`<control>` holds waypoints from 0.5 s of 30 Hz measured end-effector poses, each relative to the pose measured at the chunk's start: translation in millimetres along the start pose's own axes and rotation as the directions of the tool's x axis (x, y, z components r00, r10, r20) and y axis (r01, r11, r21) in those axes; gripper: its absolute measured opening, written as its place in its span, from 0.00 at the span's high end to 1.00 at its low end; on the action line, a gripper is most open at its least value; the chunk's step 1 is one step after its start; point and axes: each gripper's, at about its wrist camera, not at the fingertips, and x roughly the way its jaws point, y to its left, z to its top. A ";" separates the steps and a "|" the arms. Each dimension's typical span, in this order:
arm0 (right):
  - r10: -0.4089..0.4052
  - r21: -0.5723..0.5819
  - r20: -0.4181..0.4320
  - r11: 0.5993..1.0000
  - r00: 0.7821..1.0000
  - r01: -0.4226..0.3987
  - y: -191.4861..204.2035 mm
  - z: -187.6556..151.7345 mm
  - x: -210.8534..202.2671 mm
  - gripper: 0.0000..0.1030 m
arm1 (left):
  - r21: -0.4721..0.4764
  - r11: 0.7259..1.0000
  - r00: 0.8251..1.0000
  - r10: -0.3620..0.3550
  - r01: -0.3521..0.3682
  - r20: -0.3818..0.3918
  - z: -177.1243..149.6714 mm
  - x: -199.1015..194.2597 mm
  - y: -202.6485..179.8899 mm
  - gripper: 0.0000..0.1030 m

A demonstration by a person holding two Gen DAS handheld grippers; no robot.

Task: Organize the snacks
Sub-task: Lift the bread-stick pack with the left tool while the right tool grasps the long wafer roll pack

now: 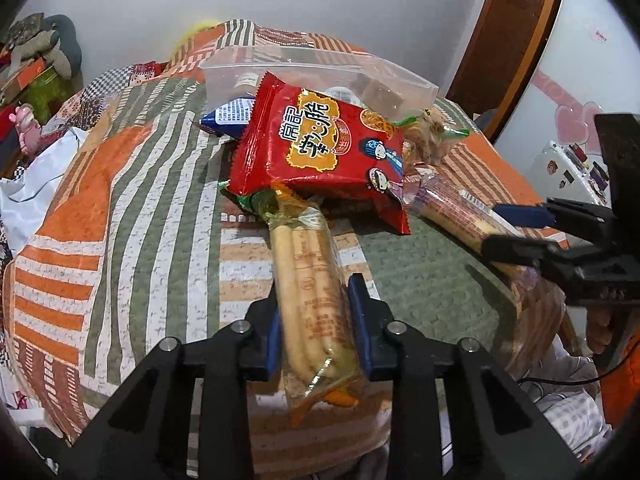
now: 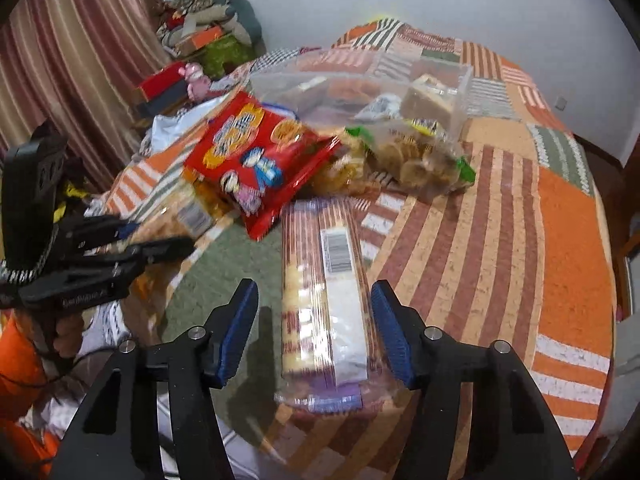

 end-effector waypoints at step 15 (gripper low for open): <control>-0.061 0.055 0.056 0.997 0.997 0.058 -2.0 -2.2 -0.9 0.58 | -0.011 1.000 0.995 0.015 -0.014 0.100 11.5 -36.7 4.1 0.75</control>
